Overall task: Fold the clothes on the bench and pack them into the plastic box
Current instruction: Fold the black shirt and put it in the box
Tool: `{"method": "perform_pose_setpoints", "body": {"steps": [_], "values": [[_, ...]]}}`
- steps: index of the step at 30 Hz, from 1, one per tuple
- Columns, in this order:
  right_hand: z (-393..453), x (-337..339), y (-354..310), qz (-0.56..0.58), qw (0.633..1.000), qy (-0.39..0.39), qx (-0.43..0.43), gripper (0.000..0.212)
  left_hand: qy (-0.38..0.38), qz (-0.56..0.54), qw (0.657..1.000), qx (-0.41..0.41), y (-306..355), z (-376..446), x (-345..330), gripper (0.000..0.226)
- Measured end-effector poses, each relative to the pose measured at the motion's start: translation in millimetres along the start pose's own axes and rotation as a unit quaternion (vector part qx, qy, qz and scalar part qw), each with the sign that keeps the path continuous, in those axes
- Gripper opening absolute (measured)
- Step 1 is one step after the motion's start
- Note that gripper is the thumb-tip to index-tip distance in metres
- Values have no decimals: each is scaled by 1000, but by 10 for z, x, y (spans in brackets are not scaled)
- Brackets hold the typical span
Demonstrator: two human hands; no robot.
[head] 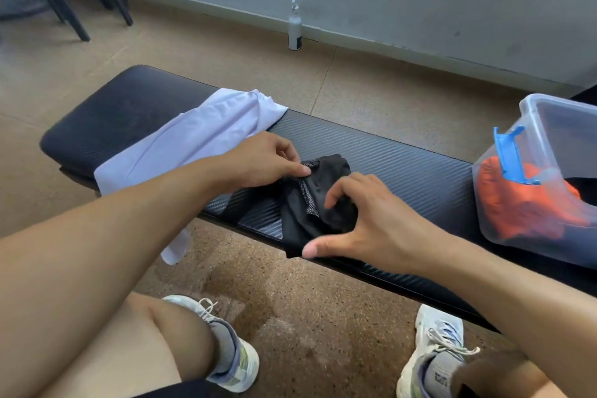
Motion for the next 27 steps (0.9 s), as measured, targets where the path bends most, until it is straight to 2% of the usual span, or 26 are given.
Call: {"method": "perform_pose_setpoints", "body": {"steps": [2, 3, 8, 13, 16, 20, 22, 24, 27], "values": [[-64, -100, -6, -51, 998, -41, 5, 76, -10, -61, 998, 13, -10, 12, -42, 23], [-88, -127, 4, -56, 998, -41, 2, 72, -14, -98, 995, 27, -16, 15, -61, 23], [-119, -91, 22, -6, 995, 100, -4, 27, -15, -210, 974, 83, 14, 1, -68, 24], [-107, -79, -148, 51, 977, 206, 13, 18, -14, -250, 963, 100, 50, 3, -18, 19], [-50, -315, -238, -8, 984, 169, 52, 18, 9, -219, 969, 112, -11, 23, 2, 20], [-41, -596, -217, -159, 973, 113, 123, 44, 22, -176, 976, 126, -125, 40, 19, 19], [-44, -624, -203, -192, 965, 107, 142, 48, 34, -93, 990, 97, -149, 79, 54, 12], [-41, -639, -199, -207, 960, 111, 154, 49, 60, 23, 998, 23, -80, 107, 118, 30], [-41, -645, -180, -209, 956, 122, 167, 42, 68, 73, 987, -123, 183, 36, 157, 41]]}}
Point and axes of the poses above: each hand's wrist, its own z-axis towards the middle knuckle, its own x-axis out of the back of the hand, y = z × x, the point moved 7 cm from there along z, towards the middle knuckle, and after that the axes turned 6 degrees about -x, right-handed, at the moved point
